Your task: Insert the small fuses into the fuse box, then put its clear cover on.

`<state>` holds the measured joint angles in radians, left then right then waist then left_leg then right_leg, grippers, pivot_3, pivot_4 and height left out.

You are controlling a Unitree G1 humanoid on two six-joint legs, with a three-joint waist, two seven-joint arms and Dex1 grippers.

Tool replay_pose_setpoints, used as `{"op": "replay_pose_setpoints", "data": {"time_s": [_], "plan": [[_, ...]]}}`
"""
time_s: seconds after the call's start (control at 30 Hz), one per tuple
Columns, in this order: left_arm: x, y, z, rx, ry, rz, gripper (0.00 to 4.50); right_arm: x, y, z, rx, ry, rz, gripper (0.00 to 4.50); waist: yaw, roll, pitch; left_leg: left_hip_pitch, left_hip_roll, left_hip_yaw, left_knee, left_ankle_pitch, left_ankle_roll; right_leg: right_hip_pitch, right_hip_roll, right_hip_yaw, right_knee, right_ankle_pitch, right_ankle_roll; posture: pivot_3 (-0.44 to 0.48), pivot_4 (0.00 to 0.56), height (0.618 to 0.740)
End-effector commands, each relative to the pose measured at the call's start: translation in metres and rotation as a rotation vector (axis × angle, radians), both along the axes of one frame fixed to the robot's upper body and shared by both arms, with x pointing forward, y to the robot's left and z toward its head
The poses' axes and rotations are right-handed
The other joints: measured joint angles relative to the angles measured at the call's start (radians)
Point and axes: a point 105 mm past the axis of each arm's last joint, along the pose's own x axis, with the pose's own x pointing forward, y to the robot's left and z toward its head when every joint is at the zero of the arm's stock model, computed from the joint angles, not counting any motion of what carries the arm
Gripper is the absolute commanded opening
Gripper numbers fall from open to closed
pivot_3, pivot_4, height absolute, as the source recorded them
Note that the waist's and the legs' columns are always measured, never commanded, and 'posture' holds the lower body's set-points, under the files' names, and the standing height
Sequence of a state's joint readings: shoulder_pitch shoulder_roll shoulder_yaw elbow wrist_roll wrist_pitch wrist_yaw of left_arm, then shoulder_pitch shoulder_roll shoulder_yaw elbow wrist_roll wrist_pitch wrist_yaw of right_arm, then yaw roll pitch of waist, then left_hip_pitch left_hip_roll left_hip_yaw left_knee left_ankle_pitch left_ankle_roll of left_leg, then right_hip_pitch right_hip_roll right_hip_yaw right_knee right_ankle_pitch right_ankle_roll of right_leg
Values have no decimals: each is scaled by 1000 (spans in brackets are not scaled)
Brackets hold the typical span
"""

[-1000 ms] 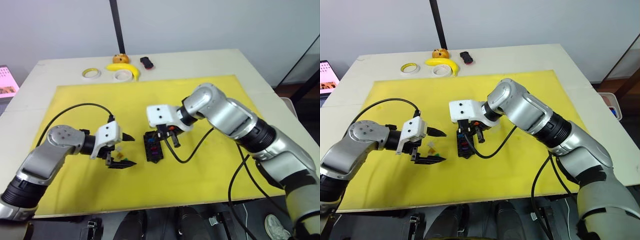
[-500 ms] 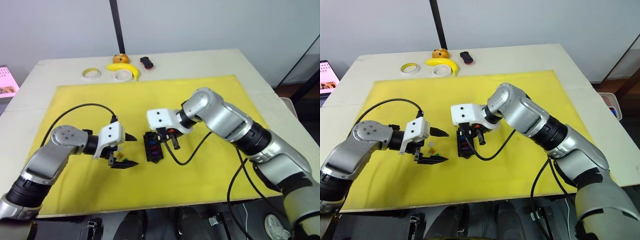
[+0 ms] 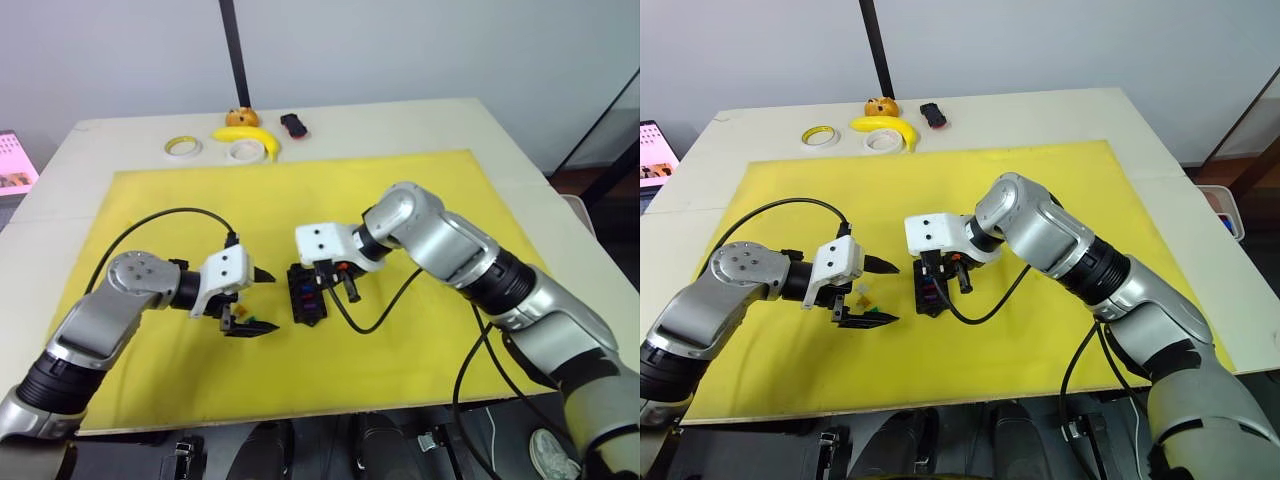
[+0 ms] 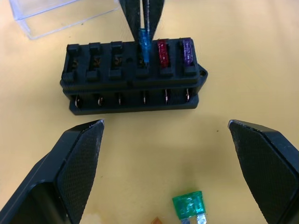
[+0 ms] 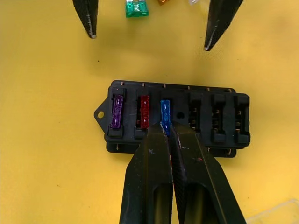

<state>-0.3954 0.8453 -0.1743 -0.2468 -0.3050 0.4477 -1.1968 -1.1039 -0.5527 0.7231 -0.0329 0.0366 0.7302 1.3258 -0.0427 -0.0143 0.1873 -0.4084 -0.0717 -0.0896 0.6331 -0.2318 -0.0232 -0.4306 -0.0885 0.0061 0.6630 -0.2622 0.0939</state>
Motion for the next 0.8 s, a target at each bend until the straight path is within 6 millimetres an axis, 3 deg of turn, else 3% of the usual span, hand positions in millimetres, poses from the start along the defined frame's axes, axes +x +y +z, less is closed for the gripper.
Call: {"op": "replay_pose_setpoints", "data": {"time_s": [0.03, 0.57, 0.8], "plan": [[1, -1, 8, -5, -39, -7, 4471, -2, 4, 8, 18, -25, 26, 0, 0, 0, 0, 0, 0, 0, 0, 0, 0, 0, 0, 0, 0, 0, 0, 0, 150, 740], [1, 0, 7, 2, -39, -8, 4471, 1, 8, 17, 27, -48, 36, 0, 0, 0, 0, 0, 0, 0, 0, 0, 0, 0, 0, 0, 0, 0, 0, 0, 150, 740], [2, -1, 7, 5, -42, -9, 4471, 6, 5, 12, 17, -48, 19, 0, 0, 0, 0, 0, 0, 0, 0, 0, 0, 0, 0, 0, 0, 0, 0, 0, 150, 740]]}}
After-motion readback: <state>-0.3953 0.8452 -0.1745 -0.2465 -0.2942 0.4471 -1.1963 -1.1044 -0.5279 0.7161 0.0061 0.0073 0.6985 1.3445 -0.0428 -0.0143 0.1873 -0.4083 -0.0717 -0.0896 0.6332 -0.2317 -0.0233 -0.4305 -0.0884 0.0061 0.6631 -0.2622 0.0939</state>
